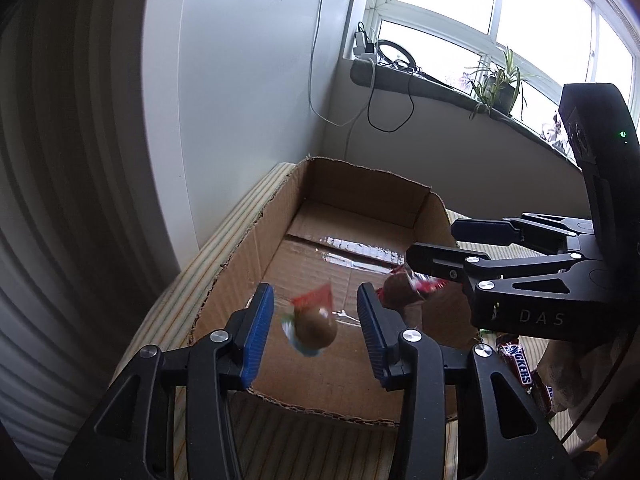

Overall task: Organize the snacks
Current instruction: 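Carry egg and chocolate bag into the cardboard box and open both tools, then move both tools back toward the Snickers bars on the table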

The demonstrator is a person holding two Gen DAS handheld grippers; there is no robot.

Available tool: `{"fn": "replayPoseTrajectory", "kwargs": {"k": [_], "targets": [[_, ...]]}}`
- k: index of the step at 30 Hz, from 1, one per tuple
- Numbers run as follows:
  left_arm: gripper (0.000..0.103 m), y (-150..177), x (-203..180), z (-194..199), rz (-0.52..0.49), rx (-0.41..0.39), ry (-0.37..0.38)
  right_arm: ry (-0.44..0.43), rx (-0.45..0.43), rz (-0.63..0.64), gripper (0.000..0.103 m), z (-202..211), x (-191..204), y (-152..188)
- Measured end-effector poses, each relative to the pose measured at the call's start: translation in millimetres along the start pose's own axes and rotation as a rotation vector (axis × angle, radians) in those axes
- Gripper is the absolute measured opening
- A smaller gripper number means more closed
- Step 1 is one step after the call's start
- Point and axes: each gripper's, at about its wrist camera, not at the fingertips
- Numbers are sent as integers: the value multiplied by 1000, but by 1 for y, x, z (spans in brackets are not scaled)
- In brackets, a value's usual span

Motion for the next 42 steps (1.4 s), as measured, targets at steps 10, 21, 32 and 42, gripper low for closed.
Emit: {"fn": "replayPoseTrajectory", "kwargs": {"k": [10, 21, 32, 42], "targets": [[44, -3, -4, 11, -7, -15, 3, 15, -23, -3, 68, 21, 0, -1], [44, -6, -19, 38, -19, -49, 18, 49, -63, 5, 68, 66, 4, 6], [44, 2, -38, 62, -31, -63, 53, 131, -66, -44, 68, 116, -23, 42], [44, 17, -66, 69, -55, -41, 110, 200, -20, -99, 68, 140, -48, 97]]}}
Point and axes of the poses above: each gripper's, at about its wrist camera, not at the fingertips, and z roughly against the way its jaws point, x to its left, y to its underside, and after that the axes turned 8 degrees about -x, right-handed
